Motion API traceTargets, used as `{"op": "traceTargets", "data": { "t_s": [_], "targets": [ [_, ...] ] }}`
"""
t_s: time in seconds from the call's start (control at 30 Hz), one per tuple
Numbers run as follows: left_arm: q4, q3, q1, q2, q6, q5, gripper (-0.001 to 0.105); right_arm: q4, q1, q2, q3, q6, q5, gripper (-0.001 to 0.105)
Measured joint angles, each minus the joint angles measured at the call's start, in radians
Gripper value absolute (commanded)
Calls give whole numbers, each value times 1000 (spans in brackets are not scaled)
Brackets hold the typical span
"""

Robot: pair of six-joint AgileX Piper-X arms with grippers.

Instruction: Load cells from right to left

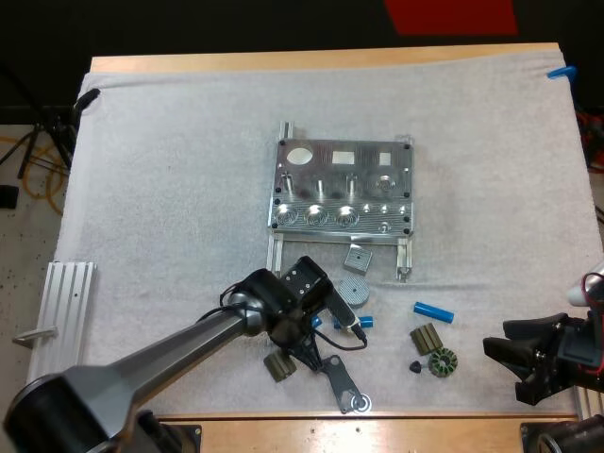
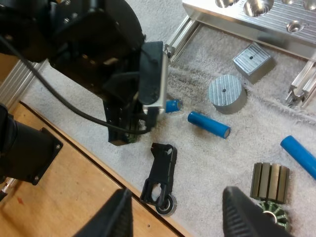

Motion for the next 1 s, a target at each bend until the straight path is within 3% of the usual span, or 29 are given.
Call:
{"op": "traceTargets", "data": {
  "t_s": [0.27, 0.43, 0.6, 0.8, 1.0],
  "targets": [
    [31, 0, 0, -190, 142, 83, 6, 0, 0, 0, 0, 0, 2, 42],
    [34, 0, 0, -318, 150, 161, 6, -3, 0, 28, 0, 29, -13, 42],
    [37, 0, 0, -419, 150, 212, 6, -24, 0, 90, 0, 71, -108, 42],
    [40, 0, 0, -516, 151, 335, 6, -68, 2, 165, 0, 125, -236, 42],
    [42, 0, 0, -546, 168, 408, 6, -129, 83, 215, 0, 192, -244, 42]
  ]
}}
